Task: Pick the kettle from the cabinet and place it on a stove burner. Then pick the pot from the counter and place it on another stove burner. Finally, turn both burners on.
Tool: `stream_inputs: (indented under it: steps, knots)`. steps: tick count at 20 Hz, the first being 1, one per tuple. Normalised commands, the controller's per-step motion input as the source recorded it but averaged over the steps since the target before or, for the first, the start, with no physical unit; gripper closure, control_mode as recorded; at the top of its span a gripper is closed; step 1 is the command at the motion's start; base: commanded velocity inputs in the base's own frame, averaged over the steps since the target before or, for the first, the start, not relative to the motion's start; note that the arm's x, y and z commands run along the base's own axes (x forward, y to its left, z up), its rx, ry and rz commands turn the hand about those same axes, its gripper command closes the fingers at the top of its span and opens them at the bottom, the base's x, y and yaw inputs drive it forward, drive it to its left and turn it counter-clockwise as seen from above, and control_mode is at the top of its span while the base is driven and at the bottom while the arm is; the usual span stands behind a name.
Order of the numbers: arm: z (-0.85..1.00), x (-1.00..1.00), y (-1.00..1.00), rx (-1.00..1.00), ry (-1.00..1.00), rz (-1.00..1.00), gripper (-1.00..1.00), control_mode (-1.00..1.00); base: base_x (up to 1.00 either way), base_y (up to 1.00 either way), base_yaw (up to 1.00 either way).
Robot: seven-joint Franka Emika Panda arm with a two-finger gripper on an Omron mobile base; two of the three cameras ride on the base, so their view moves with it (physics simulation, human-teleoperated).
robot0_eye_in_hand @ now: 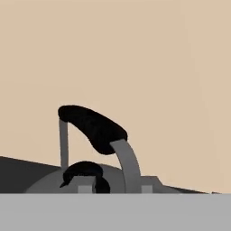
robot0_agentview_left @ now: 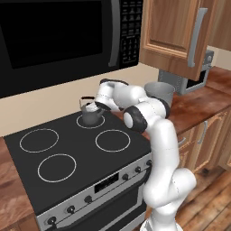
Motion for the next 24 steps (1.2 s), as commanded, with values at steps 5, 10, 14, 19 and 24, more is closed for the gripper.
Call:
stream_inputs:
  steps: [5,10,14,19,24]
  knots:
    - [-0.05,0.01,0.05,0.0,0.01,0.0,-1.0,-1.0,0.0,0.0,0.0]
    - [0.0,-0.02,-0.02,0.01,0.0,0.01,-1.0,-1.0,0.0,0.0,0.0]
    - [0.0,-0.16,-0.05,0.02,0.0,0.0,-1.0,-1.0,0.0,0.0,0.0]
    - [0.0,-0.17,-0.08,0.02,-0.01,0.0,-1.0,-1.0,0.0,0.0,0.0]
    - [0.0,-0.2,-0.11,0.01,-0.02,0.0,-1.0,-1.0,0.0,0.0,0.0]
